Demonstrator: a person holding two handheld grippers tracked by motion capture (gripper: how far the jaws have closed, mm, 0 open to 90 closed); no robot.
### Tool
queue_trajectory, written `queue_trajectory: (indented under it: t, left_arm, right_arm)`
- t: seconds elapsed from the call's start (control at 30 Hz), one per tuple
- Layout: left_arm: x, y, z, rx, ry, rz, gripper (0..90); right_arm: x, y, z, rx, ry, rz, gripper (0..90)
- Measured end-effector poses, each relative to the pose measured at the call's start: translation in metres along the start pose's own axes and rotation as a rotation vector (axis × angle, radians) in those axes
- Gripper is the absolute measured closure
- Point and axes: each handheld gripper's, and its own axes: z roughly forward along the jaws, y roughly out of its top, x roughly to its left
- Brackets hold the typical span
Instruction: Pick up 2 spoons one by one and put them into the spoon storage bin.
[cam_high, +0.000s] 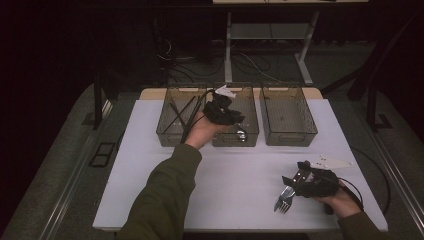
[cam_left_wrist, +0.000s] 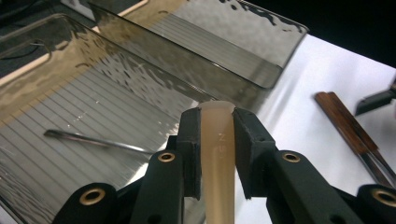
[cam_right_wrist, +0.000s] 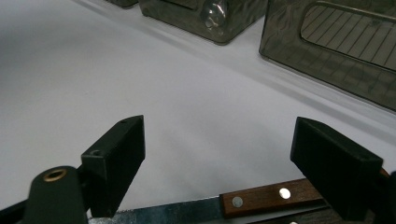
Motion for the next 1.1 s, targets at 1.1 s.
queue_trajectory:
  t: [1.1]
  left_arm:
    - [0.035,0.000,0.051,0.068,0.150,-0.070,58.7]
  right_arm:
    - [0.000,0.000,-0.002,-0.008,0.006,-0.010,17.9]
